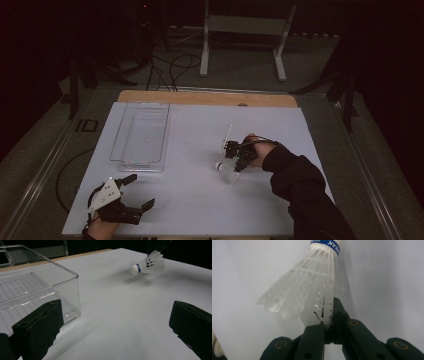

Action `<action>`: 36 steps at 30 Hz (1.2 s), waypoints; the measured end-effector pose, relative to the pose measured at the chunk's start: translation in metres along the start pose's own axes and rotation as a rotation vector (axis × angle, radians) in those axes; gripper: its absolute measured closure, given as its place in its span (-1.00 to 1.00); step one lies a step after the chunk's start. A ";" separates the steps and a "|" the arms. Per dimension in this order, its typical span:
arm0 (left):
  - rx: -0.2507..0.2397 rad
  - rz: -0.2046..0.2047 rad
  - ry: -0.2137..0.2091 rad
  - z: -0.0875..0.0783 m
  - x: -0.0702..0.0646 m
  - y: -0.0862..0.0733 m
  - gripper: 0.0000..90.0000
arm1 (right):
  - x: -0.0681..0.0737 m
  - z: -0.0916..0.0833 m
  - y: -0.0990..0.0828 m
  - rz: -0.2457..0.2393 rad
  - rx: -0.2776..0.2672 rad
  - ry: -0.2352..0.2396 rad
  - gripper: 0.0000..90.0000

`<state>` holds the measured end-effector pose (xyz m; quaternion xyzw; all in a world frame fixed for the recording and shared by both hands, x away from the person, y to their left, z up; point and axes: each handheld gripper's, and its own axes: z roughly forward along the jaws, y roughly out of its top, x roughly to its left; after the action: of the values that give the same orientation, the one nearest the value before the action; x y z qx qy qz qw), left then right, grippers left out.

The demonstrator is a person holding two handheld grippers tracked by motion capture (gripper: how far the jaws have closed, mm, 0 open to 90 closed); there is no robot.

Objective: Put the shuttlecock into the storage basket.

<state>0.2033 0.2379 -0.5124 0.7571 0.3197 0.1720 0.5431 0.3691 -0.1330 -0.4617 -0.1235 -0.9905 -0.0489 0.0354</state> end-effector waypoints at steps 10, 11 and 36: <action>0.006 -0.002 -0.003 0.001 0.000 0.000 -1.00 | 0.010 -0.001 -0.008 -0.061 0.016 -0.013 1.00; 0.009 -0.001 -0.003 0.001 0.000 0.000 -1.00 | 0.011 -0.002 -0.009 -0.064 0.009 -0.004 1.00; 0.031 0.013 -0.015 0.003 -0.002 0.001 -1.00 | 0.042 -0.021 -0.007 -0.285 0.047 0.043 0.99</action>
<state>0.2039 0.2336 -0.5124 0.7688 0.3132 0.1650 0.5325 0.3282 -0.1320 -0.4383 0.0204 -0.9979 -0.0331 0.0522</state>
